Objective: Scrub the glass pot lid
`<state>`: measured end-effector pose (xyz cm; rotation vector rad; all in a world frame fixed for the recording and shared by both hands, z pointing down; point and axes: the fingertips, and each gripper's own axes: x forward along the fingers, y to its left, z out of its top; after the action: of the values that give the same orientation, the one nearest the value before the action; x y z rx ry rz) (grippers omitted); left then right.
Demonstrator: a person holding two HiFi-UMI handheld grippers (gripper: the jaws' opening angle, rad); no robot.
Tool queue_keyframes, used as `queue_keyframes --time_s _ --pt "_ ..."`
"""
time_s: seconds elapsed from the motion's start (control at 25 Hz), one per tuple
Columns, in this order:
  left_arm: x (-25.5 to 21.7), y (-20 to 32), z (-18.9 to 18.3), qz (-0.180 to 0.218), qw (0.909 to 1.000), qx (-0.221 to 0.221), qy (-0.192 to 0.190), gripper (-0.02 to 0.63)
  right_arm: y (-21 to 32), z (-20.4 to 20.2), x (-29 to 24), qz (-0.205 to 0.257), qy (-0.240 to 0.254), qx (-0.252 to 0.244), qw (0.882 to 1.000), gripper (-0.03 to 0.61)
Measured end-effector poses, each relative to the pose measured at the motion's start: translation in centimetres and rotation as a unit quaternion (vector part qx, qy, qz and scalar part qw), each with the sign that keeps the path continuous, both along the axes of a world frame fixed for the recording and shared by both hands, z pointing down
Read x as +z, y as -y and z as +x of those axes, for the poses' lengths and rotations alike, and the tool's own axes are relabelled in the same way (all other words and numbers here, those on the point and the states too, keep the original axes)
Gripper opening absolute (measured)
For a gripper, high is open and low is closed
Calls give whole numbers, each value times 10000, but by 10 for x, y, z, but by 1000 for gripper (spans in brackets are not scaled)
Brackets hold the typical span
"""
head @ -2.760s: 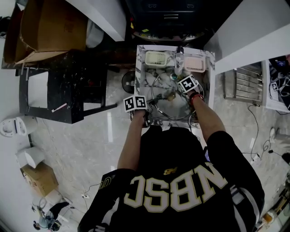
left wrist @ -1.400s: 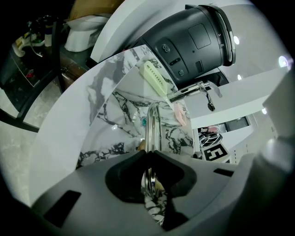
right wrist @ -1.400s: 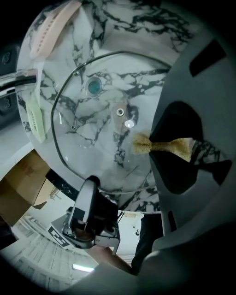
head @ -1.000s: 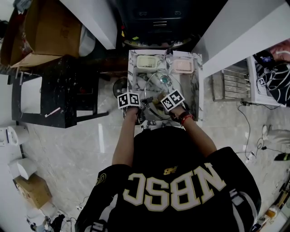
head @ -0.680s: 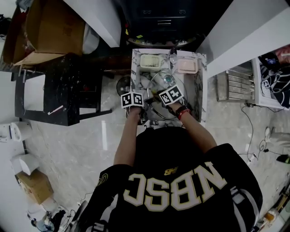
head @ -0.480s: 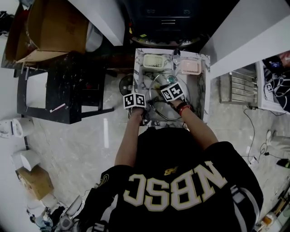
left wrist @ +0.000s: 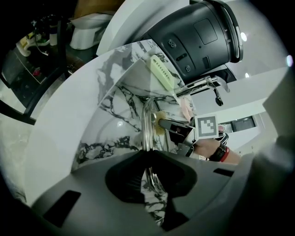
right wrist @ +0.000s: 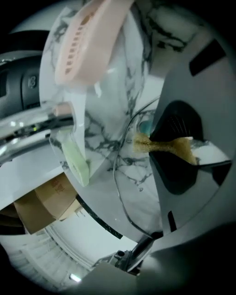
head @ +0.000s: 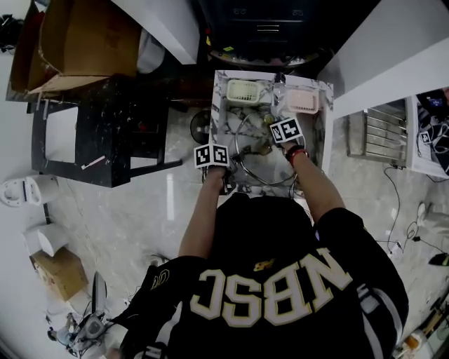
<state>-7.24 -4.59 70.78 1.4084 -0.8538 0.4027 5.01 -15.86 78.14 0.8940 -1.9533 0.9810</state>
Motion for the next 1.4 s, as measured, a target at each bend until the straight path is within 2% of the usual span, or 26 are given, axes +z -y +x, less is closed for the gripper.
queue_keyframes --time_s 0.2,0.36,0.52,0.68,0.88,1.08,1.4 --pt "-1 -1 -1 2 10000 -5 -38 72 -17 49 18 -397 -567 423 9967 75" --pt "-1 0 0 -20 9999 -46 -98 71 -39 74 26 -834 -977 736 9890 77" --pt "-3 1 1 20 9998 -83 -164 69 -65 85 27 -1153 -1283 692 9826 75" --pt "-3 4 0 85 9999 -51 -138 69 -91 83 27 -1502 -1333 482 9784 75" --pt "-4 4 1 130 9998 -44 -165 67 -125 77 20 -1928 -1148 154 9744 75" --pt "-5 5 1 190 9997 -28 -177 66 -159 56 7 -2332 -511 -66 9711 75" --pt "-4 6 1 203 9997 77 -84 64 -168 -10 -22 -2269 280 -342 9729 75"
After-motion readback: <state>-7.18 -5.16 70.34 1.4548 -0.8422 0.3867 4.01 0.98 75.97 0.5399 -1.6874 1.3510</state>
